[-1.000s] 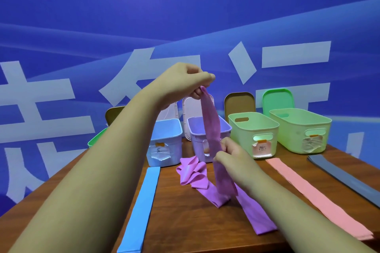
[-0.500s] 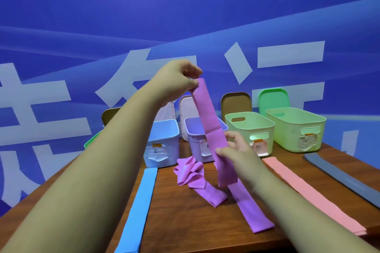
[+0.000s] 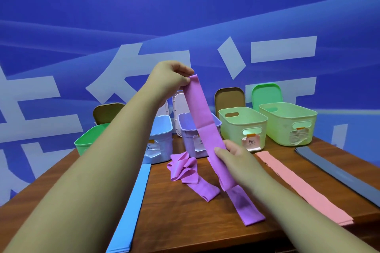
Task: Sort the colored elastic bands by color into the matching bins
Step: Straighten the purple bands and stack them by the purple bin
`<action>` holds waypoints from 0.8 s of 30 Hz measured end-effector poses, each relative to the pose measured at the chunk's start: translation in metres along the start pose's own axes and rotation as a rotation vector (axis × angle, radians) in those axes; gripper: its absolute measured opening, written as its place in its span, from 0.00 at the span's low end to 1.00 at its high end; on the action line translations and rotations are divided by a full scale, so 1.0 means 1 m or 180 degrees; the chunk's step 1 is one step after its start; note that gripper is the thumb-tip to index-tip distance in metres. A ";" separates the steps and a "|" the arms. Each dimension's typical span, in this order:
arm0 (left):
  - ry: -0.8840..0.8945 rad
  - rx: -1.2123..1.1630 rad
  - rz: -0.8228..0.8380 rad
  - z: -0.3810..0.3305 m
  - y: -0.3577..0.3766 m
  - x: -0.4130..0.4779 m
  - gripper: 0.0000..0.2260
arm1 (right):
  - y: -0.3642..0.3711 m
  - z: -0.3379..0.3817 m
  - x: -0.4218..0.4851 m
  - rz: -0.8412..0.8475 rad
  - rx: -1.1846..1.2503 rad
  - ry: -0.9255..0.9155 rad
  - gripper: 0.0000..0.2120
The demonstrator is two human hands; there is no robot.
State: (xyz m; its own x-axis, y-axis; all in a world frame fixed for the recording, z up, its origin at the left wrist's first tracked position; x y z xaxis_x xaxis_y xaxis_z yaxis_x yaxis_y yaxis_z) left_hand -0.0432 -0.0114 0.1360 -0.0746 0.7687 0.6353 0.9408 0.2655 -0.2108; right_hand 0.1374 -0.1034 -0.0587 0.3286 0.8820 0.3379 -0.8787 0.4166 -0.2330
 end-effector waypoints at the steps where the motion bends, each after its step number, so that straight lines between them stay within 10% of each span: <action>1: -0.0003 0.0041 -0.0028 0.003 0.003 0.000 0.12 | -0.002 0.000 -0.001 -0.0054 -0.0143 -0.0047 0.15; 24: 0.0312 0.1050 0.0026 0.169 0.135 -0.068 0.09 | -0.052 -0.033 -0.022 0.0439 -0.2559 0.0437 0.13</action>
State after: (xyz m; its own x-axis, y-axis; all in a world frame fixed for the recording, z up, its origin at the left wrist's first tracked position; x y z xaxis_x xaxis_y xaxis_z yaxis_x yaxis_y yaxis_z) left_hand 0.0332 0.0703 -0.0610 -0.0203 0.7162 0.6976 0.7823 0.4458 -0.4350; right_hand 0.1869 -0.1374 -0.0846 0.3210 0.9341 0.1563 -0.4155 0.2872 -0.8631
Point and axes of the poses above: each hand's wrist, its own x-axis towards the middle knuckle, its own y-axis out of the palm, z = x × y, the point moved 2 cm from there along x, towards the middle knuckle, and after that the axes turned 14 degrees about -z, right-handed, at the moved point
